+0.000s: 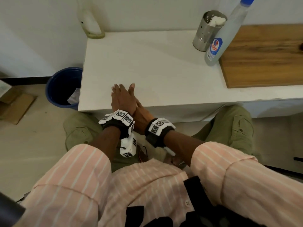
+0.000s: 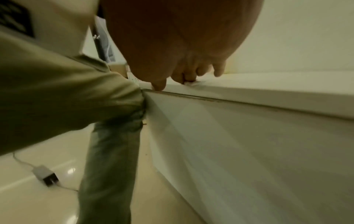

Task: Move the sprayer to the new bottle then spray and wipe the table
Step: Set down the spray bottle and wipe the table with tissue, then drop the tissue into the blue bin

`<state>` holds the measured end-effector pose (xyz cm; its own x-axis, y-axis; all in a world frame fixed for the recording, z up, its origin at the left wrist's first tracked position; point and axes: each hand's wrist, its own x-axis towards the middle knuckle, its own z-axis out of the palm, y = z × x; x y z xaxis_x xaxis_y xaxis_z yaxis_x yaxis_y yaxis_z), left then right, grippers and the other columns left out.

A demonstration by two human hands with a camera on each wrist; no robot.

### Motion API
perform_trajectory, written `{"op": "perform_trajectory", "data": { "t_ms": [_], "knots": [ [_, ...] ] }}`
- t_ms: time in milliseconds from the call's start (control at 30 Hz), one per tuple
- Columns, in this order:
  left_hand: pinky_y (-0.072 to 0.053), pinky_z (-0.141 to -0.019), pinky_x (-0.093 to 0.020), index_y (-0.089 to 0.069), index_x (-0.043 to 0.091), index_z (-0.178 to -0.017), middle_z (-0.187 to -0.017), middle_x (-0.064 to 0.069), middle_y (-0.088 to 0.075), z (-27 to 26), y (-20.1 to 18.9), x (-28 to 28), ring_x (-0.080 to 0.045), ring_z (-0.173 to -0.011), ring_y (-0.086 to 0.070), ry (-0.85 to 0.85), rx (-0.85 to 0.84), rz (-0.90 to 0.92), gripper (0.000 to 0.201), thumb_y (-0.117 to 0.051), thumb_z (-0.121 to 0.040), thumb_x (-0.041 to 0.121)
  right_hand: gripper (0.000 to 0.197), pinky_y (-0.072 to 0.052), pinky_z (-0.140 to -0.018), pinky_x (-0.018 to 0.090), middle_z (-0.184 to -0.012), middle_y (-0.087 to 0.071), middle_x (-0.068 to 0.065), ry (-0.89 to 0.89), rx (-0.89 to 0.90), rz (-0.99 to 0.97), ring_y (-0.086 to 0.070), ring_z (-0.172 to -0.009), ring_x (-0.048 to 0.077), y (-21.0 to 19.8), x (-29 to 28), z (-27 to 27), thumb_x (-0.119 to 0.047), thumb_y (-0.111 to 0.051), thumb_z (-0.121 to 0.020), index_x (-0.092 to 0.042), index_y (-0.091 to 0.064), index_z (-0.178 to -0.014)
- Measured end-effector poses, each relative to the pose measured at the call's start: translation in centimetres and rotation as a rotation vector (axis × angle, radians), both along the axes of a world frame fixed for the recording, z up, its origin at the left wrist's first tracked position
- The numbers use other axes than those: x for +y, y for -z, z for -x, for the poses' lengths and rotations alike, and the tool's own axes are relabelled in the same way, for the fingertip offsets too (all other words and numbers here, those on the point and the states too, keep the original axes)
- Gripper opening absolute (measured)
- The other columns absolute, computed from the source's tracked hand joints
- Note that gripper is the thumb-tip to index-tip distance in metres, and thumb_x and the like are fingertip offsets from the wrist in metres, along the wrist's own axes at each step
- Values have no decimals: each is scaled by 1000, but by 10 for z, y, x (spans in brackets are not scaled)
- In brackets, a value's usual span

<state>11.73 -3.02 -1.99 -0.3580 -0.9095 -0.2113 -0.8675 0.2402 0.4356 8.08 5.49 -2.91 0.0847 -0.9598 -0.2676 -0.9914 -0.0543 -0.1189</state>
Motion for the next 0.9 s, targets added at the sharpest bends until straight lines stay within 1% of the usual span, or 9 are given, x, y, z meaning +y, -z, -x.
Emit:
{"op": "perform_trajectory", "data": {
  "t_ms": [133, 233, 333, 433, 500, 600, 733, 800, 900],
  "knots": [
    [-18, -119, -42, -22, -1, -148, -158, -18, -17, -5, 3, -9, -29, -149, -11, 6, -29, -21, 75, -23, -98, 54, 65, -8, -120, 56, -160, -12, 17, -85, 166, 63, -8, -149, 32, 8, 22, 38, -32, -43, -99, -6, -15, -152],
    [-17, -120, -42, -21, -3, -148, -158, -20, -16, -4, 3, -7, -30, -148, -10, 15, -33, -35, 75, -24, -98, 53, 75, -10, -117, 62, -155, -4, 33, 255, 339, -12, -8, -145, 47, 2, 50, 54, -27, -49, -97, 9, -7, -148],
    [-16, -120, -42, -20, -3, -149, -158, -21, -14, 2, 1, 0, -31, -149, -10, 26, -29, -55, 76, -24, -98, 53, 67, -25, -110, 67, -145, -22, 44, 467, 474, -233, -23, -135, 60, -22, 52, 45, -12, -57, -91, 17, -23, -140],
    [-17, -120, -41, -21, -2, -148, -158, -20, -15, 3, 0, 5, -30, -149, -10, 18, -3, -64, 75, -25, -98, 53, 48, -41, -100, 59, -127, -57, 22, 389, 322, -246, -52, -119, 47, -46, 40, 36, 0, -62, -81, -3, -51, -128],
    [-17, -120, -42, -20, -2, -149, -159, -19, -14, 0, -2, 2, -30, -149, -10, 0, 13, -67, 76, -26, -98, 54, 36, -48, -89, 45, -110, -62, 13, 358, 211, -161, -62, -103, 37, -55, 32, 35, 5, -59, -79, -7, -56, -112],
    [-16, -120, -42, -20, -1, -149, -159, -19, -13, -12, -8, -15, -30, -149, -10, -34, 22, -48, 75, -27, -98, 53, 16, -40, -70, 35, -99, -63, 16, 351, 34, 16, -62, -91, 35, -67, 10, 26, 4, -52, -82, -3, -58, -96],
    [-19, -118, -47, -32, 1, -145, -153, -21, -28, -36, -15, -60, -33, -145, -22, -138, -17, -74, 66, -27, -100, 48, 22, -47, -75, 30, -97, -74, 6, 529, -285, 207, -65, -90, 28, -71, -55, 15, -15, -56, -79, -16, -74, -93],
    [-32, -110, -51, -47, 5, -135, -140, -20, -47, -51, -25, -80, -36, -133, -39, -168, -82, -55, 57, -28, -99, 45, 24, -50, -82, 31, -95, -75, 1, 552, -403, 200, -64, -94, 26, -69, -93, 9, -16, -54, -79, -21, -77, -86],
    [-44, -90, -40, -58, 3, -117, -120, -14, -61, -74, -39, -105, -33, -115, -56, -213, -150, -82, 42, -38, -99, 34, 20, -51, -81, 32, -92, -75, 0, 504, -447, 242, -61, -96, 26, -67, -147, -6, -19, -58, -81, -23, -78, -82]
  ]
}}
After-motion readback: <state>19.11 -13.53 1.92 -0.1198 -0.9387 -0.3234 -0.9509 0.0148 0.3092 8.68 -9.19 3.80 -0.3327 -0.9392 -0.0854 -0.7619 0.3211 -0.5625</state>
